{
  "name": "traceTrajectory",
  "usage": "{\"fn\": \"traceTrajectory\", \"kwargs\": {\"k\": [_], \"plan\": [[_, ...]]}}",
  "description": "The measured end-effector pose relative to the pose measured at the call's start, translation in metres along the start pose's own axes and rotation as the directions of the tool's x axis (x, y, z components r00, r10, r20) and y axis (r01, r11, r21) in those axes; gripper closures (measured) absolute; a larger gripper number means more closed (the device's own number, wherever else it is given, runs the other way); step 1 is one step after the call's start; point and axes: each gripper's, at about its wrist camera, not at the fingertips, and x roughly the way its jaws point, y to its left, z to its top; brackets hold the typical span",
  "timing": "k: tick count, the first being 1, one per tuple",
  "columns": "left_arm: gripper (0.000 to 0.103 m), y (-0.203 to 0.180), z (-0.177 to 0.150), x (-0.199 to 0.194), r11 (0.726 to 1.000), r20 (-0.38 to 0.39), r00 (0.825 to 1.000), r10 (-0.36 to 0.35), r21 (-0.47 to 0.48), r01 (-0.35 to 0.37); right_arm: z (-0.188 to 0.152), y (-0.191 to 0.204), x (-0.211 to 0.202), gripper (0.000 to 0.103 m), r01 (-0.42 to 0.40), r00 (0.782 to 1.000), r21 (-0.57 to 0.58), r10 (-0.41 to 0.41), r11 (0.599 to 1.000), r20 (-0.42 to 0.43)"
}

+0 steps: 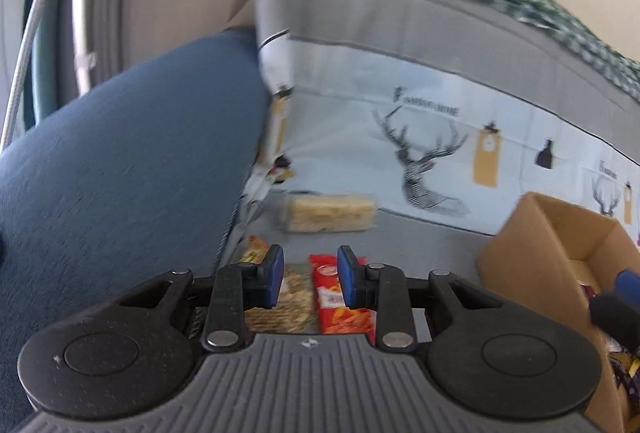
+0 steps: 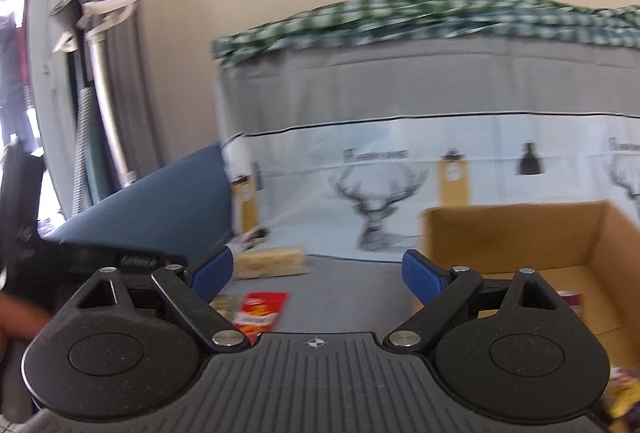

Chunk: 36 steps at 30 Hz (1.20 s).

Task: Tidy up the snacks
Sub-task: 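Move both open tools back toward the remaining snacks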

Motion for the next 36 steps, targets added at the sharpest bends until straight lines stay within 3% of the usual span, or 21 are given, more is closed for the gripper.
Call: {"fn": "traceTrajectory", "kwargs": {"k": [2,5,10,12,14,17,24,27,31,35,36], "plan": [[0.071,0.004,0.001,0.004,0.999,-0.004,1.0,0.03,0.018,-0.03,-0.007,0.013,0.01,0.035,-0.036,0.999,-0.017,0.036,0.999,-0.013],[0.071,0.011,0.002,0.005,0.999,-0.006,0.999,0.044,0.004,-0.044,-0.022,0.027,0.026,0.054,-0.081,0.996,-0.037,0.08,0.996,-0.041],[0.072,0.013,0.002,0.013,0.998,-0.026,0.998,0.065,0.01,-0.064,-0.047,0.04,0.057,0.054,-0.096,0.99,-0.042,0.092,0.994,-0.103],[0.072,0.009,0.001,0.017,0.996,-0.031,0.997,0.077,0.039,-0.076,-0.051,0.043,0.07,0.05,-0.075,0.988,-0.041,0.069,0.996,-0.136],[0.072,0.006,0.0,0.023,0.994,-0.041,0.995,0.093,0.059,-0.09,-0.056,0.043,0.086,0.035,-0.081,0.985,-0.021,0.077,0.996,-0.154],[0.072,0.002,0.0,0.034,0.991,-0.051,0.992,0.117,0.076,-0.113,-0.067,0.046,0.113,0.031,-0.048,0.978,-0.03,0.041,0.998,-0.205],[0.072,-0.01,0.0,0.065,0.97,-0.079,0.977,0.2,0.154,-0.186,-0.079,0.06,0.157,0.02,-0.091,0.966,-0.055,0.074,0.994,-0.246],[0.072,-0.016,0.0,0.082,0.957,-0.108,0.965,0.237,0.198,-0.213,-0.086,0.068,0.172,0.02,-0.089,0.957,-0.107,0.055,0.99,-0.283],[0.072,-0.02,-0.004,0.107,0.944,-0.163,0.949,0.27,0.242,-0.226,-0.093,0.063,0.182,0.024,-0.068,0.938,-0.085,0.035,0.994,-0.345],[0.072,-0.019,-0.005,0.116,0.946,-0.171,0.946,0.274,0.224,-0.234,-0.097,0.064,0.18,0.044,-0.054,0.941,-0.127,0.008,0.99,-0.338],[0.072,-0.019,-0.005,0.116,0.947,-0.172,0.947,0.273,0.221,-0.232,-0.096,0.064,0.179,0.044,-0.054,0.942,-0.126,0.008,0.991,-0.336]]}}
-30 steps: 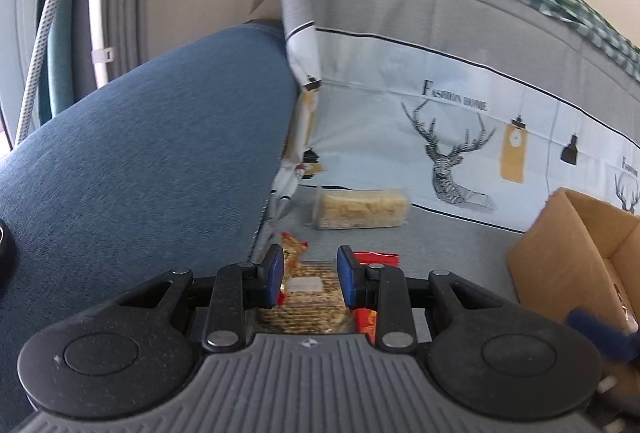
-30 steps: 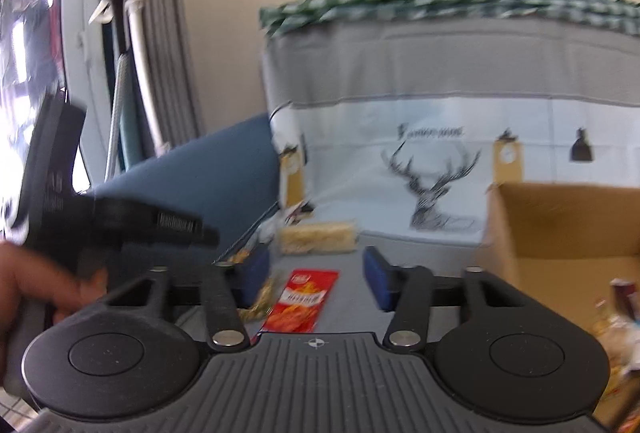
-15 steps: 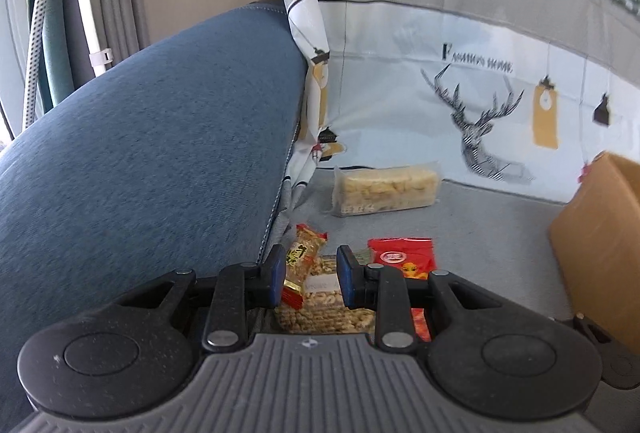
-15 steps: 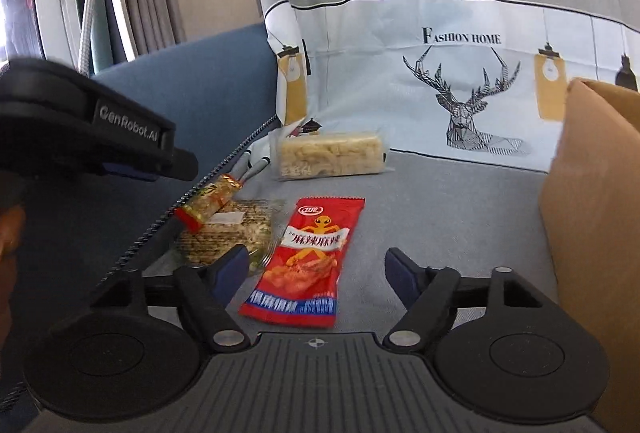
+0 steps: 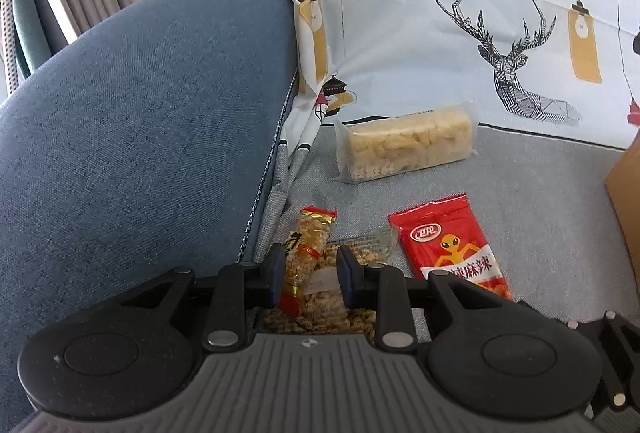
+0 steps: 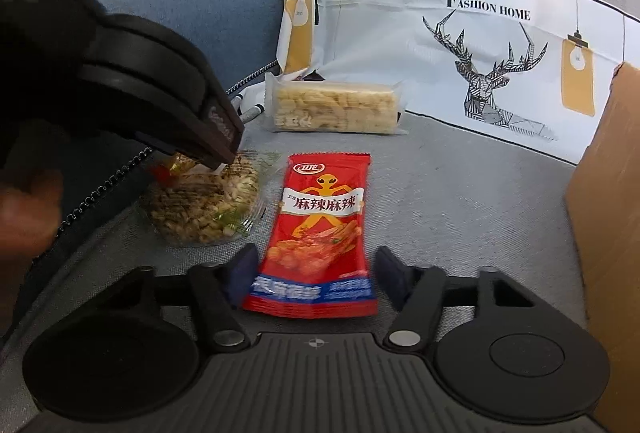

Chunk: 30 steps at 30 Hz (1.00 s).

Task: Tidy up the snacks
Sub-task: 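Lower the right tool onto the red spicy strip bag while the left tool approaches the peanut bar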

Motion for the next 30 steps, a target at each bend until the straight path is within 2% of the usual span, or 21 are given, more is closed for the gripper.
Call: {"fn": "traceTrajectory", "kwargs": {"k": [2,4,8,10,13,16,20,22,24,26,28,30], "plan": [[0.078,0.001,0.0,0.0,1.0,0.0,1.0,-0.01,-0.002,0.01,0.0,-0.003,-0.002,0.049,-0.004,1.0,0.012,0.004,1.0,0.0],[0.09,0.005,-0.001,-0.001,1.0,-0.001,1.0,-0.007,-0.017,0.007,0.0,-0.006,-0.006,0.053,0.001,1.0,0.022,-0.001,1.0,0.004],[0.101,0.014,-0.002,-0.008,0.996,-0.008,0.998,-0.059,-0.069,0.058,0.0,-0.012,-0.016,0.056,0.01,1.0,0.037,-0.01,0.999,-0.006],[0.103,0.02,-0.003,-0.011,0.986,-0.027,0.993,-0.112,-0.127,0.107,-0.001,-0.013,-0.023,0.057,0.004,1.0,0.027,-0.003,1.0,-0.021],[0.103,0.028,-0.011,-0.01,0.951,-0.089,0.969,-0.23,-0.231,0.204,-0.003,-0.015,-0.036,0.057,-0.013,0.999,0.027,0.014,1.0,-0.053],[0.103,0.03,-0.016,-0.021,0.93,-0.09,0.955,-0.282,-0.27,0.249,-0.009,-0.016,-0.052,0.058,-0.04,0.994,0.029,0.042,0.999,-0.098],[0.103,0.035,-0.03,-0.03,0.876,-0.128,0.911,-0.392,-0.354,0.327,-0.017,-0.014,-0.078,0.058,-0.075,0.985,0.025,0.078,0.997,-0.155],[0.103,0.041,-0.038,-0.035,0.851,-0.134,0.897,-0.422,-0.4,0.34,-0.022,-0.013,-0.092,0.058,-0.086,0.98,0.022,0.089,0.996,-0.177],[0.103,0.046,-0.041,-0.044,0.843,-0.112,0.905,-0.41,-0.424,0.33,-0.027,-0.013,-0.103,0.057,-0.09,0.977,0.024,0.093,0.996,-0.19],[0.102,0.047,-0.039,-0.054,0.864,-0.064,0.93,-0.361,-0.398,0.308,-0.033,-0.013,-0.112,0.054,-0.088,0.976,0.028,0.092,0.996,-0.197],[0.087,0.041,-0.034,-0.064,0.902,-0.01,0.955,-0.295,-0.333,0.275,-0.039,-0.014,-0.116,0.048,-0.08,0.978,0.023,0.083,0.997,-0.193],[0.073,0.032,-0.028,-0.068,0.934,0.037,0.972,-0.233,-0.269,0.234,-0.041,-0.014,-0.116,0.047,-0.064,0.98,0.007,0.065,0.998,-0.188]]}}
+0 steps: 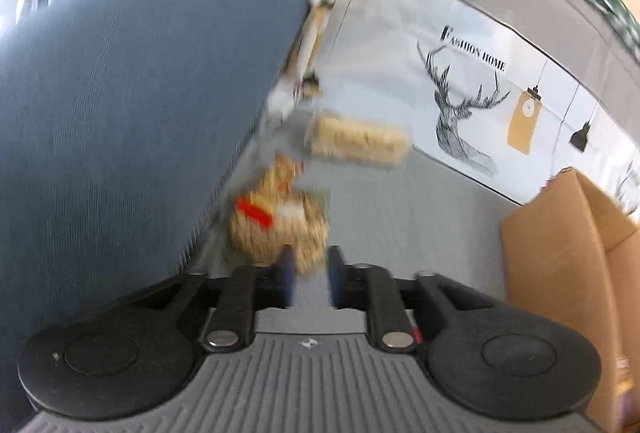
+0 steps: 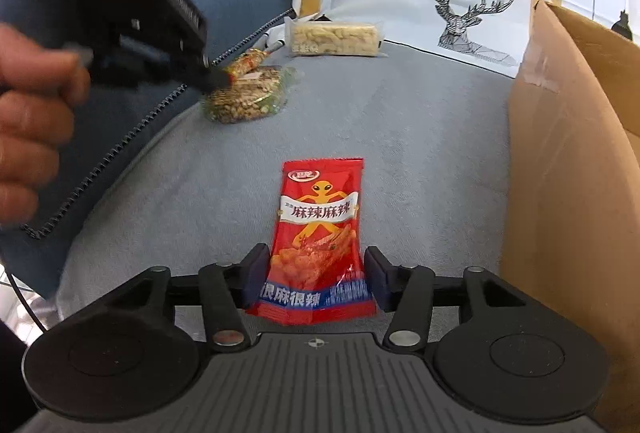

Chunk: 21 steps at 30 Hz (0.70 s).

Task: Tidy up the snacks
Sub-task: 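Lower the right tool onto the red spicy strip bag while the left tool approaches the peanut bar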

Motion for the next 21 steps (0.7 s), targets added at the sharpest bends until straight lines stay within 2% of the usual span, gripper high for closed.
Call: {"fn": "traceTrajectory", "kwargs": {"k": [1,2,5,6,9,13,16,18,20,21], "plan": [[0.067,-0.005,0.002,0.0,0.999,0.028,0.999,0.022,0.026,-0.022,0.0,0.0,0.0,0.042,0.008,1.0,-0.004,-0.008,1.0,0.009],[0.065,-0.009,0.004,0.003,0.998,0.054,0.998,0.038,0.05,-0.041,0.001,0.0,0.0,0.037,0.012,1.0,-0.009,-0.011,1.0,0.02],[0.05,-0.021,0.01,0.016,0.987,0.108,0.989,0.104,0.113,-0.116,0.003,-0.001,0.002,0.033,0.02,0.999,-0.024,-0.019,1.0,0.034],[0.045,-0.024,0.012,0.021,0.981,0.114,0.985,0.13,0.128,-0.144,0.004,-0.001,0.005,0.033,0.019,0.999,-0.027,-0.018,0.999,0.03],[0.043,-0.032,0.015,0.041,0.964,0.102,0.978,0.183,0.174,-0.199,0.005,-0.002,0.013,0.031,0.007,1.0,-0.021,-0.007,1.0,0.005],[0.028,-0.04,0.013,0.063,0.949,0.087,0.973,0.212,0.221,-0.227,0.007,-0.001,0.02,0.031,0.003,1.0,-0.031,-0.003,1.0,-0.011],[0.028,-0.037,0.012,0.08,0.95,0.036,0.972,0.233,0.206,-0.235,0.007,-0.002,0.023,0.031,0.007,1.0,-0.026,-0.008,1.0,-0.023],[0.029,-0.033,0.013,0.084,0.956,0.028,0.973,0.229,0.182,-0.23,0.007,-0.004,0.023,0.031,0.007,1.0,-0.02,-0.008,1.0,-0.03],[0.039,-0.029,0.015,0.081,0.966,0.027,0.978,0.207,0.15,-0.209,0.006,-0.003,0.023,0.031,0.009,1.0,-0.027,-0.01,1.0,-0.029],[0.047,-0.026,0.016,0.08,0.97,0.025,0.98,0.2,0.136,-0.201,0.005,-0.003,0.023,0.031,0.01,1.0,-0.032,-0.011,0.999,-0.03]]}}
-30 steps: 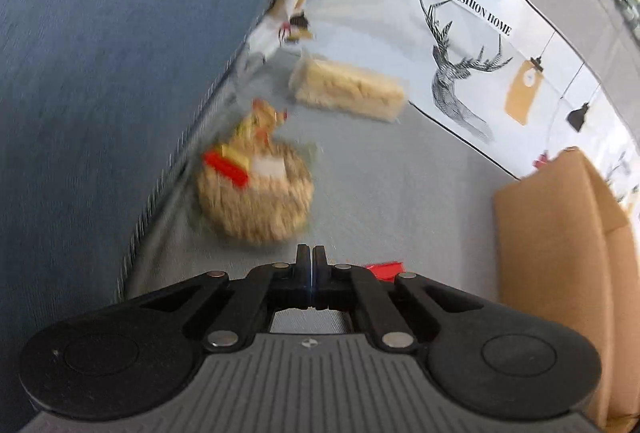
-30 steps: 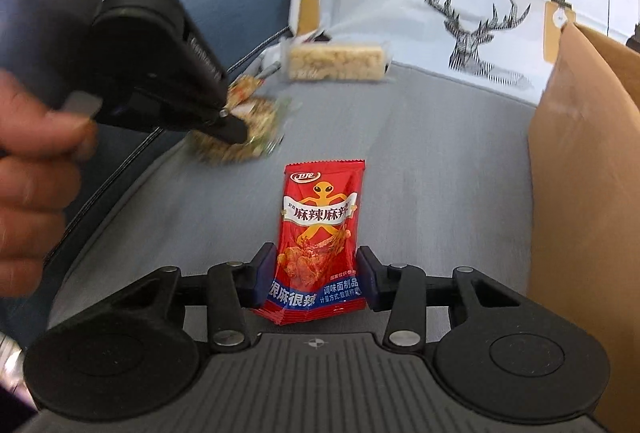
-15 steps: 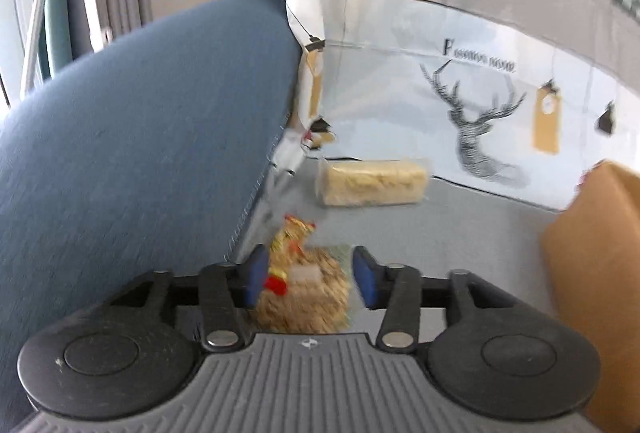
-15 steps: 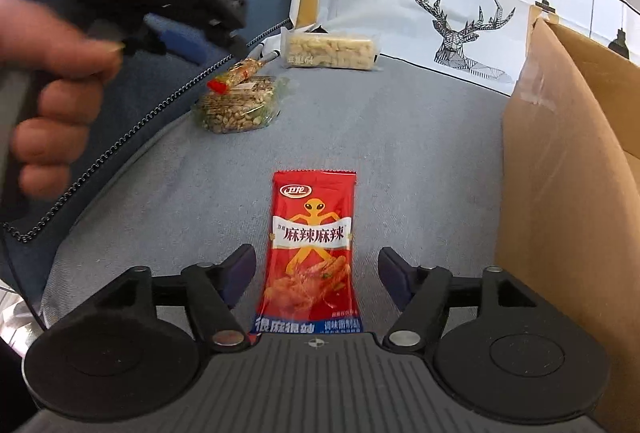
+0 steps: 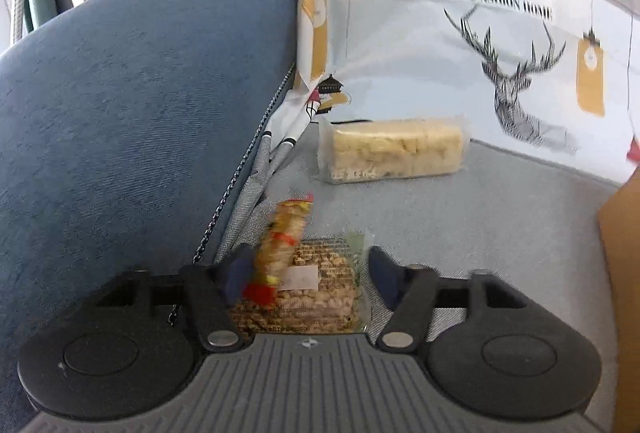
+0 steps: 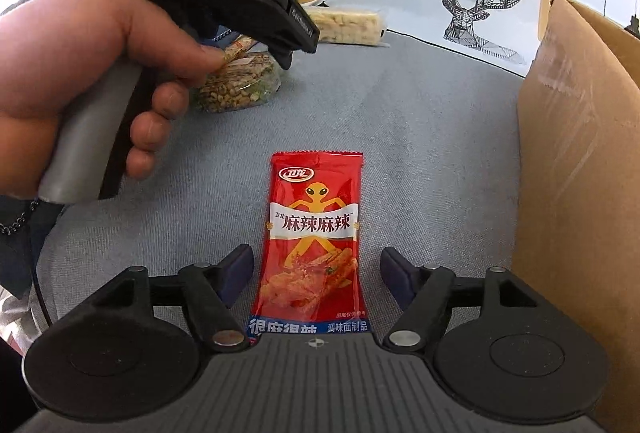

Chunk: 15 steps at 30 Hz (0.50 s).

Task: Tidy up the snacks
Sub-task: 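Lower the right tool onto the red spicy strip bag while the left tool approaches the peanut bar, then grasp the red spicy strip bag with the right tool while the left tool grasps the peanut bar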

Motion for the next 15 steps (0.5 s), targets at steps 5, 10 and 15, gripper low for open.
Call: {"fn": "traceTrajectory", "kwargs": {"k": [5,10,15], "plan": [[0.083,0.015,0.0,-0.007,0.996,-0.017,0.998,-0.066,-0.053,0.065,0.0,0.003,0.002,0.031,0.007,1.0,-0.014,-0.007,1.0,0.002],[0.085,0.022,-0.005,-0.017,0.991,-0.038,0.992,-0.121,-0.066,0.118,-0.001,0.004,0.001,0.033,0.007,1.0,-0.025,-0.007,1.0,0.006],[0.086,0.023,-0.009,-0.025,0.979,-0.083,0.978,-0.189,-0.086,0.182,-0.002,0.005,-0.001,0.05,-0.001,1.0,-0.043,0.002,0.999,0.018]]}}
